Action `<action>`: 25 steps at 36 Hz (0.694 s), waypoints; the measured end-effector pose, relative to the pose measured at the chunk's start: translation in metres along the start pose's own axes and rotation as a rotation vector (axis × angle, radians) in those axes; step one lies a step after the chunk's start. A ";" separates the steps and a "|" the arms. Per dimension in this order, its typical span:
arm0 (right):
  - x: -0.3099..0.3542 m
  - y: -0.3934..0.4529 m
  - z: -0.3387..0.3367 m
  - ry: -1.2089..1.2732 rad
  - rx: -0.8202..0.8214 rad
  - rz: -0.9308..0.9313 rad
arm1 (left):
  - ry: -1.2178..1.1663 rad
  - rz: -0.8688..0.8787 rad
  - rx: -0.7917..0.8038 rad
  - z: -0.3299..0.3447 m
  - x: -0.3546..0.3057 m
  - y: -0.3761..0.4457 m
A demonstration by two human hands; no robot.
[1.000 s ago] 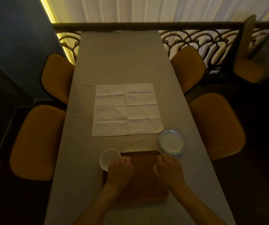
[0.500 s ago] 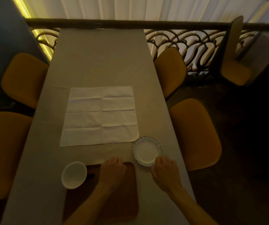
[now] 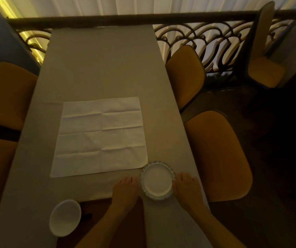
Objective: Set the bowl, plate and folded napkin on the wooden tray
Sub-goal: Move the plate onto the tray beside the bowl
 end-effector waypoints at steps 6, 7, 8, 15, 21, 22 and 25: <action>-0.004 0.008 0.009 0.059 0.046 0.000 | 0.000 0.050 0.130 0.009 -0.004 0.010; -0.004 0.009 0.010 0.058 0.044 -0.012 | 0.025 0.050 0.120 0.009 -0.004 0.011; -0.004 0.009 0.012 0.063 0.048 -0.019 | 0.059 0.048 0.100 0.010 -0.003 0.013; -0.001 0.011 0.034 0.146 0.080 -0.080 | -0.046 -0.010 0.214 0.038 0.005 0.022; -0.001 0.018 0.055 0.310 0.165 -0.102 | -0.124 -0.058 0.201 0.045 0.002 0.031; -0.001 0.019 0.063 0.375 0.207 -0.066 | -0.142 -0.079 0.203 0.045 0.002 0.032; 0.000 0.018 0.075 0.474 0.261 -0.043 | -0.245 -0.151 0.205 0.047 0.003 0.032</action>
Point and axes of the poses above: each hand's wrist, its own y-axis towards the middle knuckle, its own z-axis out of the palm, x = y × z, the point moved 7 cm from there along y, towards the middle knuckle, and after that the axes turned 11 degrees about -y, right-handed, at the moved point
